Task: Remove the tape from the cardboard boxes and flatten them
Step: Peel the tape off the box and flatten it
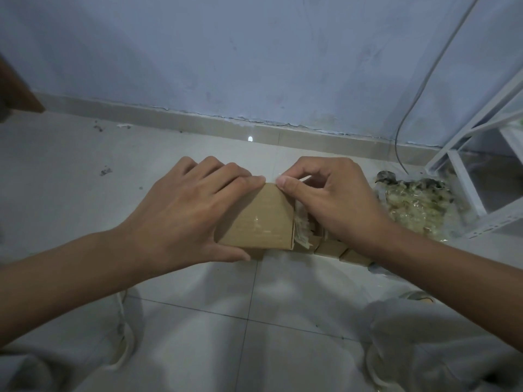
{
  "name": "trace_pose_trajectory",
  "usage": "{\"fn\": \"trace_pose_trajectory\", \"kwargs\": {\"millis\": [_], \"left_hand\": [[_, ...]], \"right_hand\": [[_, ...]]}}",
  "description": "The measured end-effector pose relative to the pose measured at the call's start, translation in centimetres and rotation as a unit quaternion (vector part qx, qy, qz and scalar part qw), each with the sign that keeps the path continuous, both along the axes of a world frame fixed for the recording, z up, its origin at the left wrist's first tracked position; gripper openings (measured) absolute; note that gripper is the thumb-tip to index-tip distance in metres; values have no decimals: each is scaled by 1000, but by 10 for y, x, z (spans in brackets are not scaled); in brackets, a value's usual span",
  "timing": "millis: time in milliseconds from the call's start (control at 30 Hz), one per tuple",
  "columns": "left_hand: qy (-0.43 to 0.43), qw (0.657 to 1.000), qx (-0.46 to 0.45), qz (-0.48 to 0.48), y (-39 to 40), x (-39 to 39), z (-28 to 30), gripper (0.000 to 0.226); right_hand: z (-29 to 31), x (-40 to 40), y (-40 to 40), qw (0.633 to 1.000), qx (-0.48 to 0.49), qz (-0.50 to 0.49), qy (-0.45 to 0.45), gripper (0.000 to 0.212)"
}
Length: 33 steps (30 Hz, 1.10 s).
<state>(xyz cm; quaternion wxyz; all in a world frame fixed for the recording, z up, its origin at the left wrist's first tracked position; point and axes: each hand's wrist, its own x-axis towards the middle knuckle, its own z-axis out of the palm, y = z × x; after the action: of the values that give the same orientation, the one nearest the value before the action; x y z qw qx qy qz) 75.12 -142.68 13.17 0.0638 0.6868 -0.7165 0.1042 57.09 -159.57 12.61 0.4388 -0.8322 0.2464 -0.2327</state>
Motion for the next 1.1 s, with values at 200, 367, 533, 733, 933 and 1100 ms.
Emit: {"fn": "trace_pose_trajectory", "kwargs": {"millis": [200, 367, 533, 733, 933, 1100], "left_hand": [[217, 970, 65, 89, 2, -9, 3, 85], [544, 787, 185, 225, -7, 0, -8, 103], [624, 709, 187, 270, -9, 4, -23, 138], [497, 820, 91, 269, -11, -2, -24, 116], [405, 879, 38, 249, -12, 2, -28, 108], [306, 926, -11, 222, -12, 1, -28, 96]], "right_hand": [[-13, -5, 6, 997, -66, -30, 6, 13], [-21, -10, 8, 978, -205, 18, -33, 13], [-32, -11, 24, 996, -77, -20, -33, 11], [-29, -3, 32, 997, 7, -66, -45, 12], [-20, 0, 26, 994, 68, -83, -15, 14], [-20, 4, 22, 972, 197, -124, -18, 14]]}}
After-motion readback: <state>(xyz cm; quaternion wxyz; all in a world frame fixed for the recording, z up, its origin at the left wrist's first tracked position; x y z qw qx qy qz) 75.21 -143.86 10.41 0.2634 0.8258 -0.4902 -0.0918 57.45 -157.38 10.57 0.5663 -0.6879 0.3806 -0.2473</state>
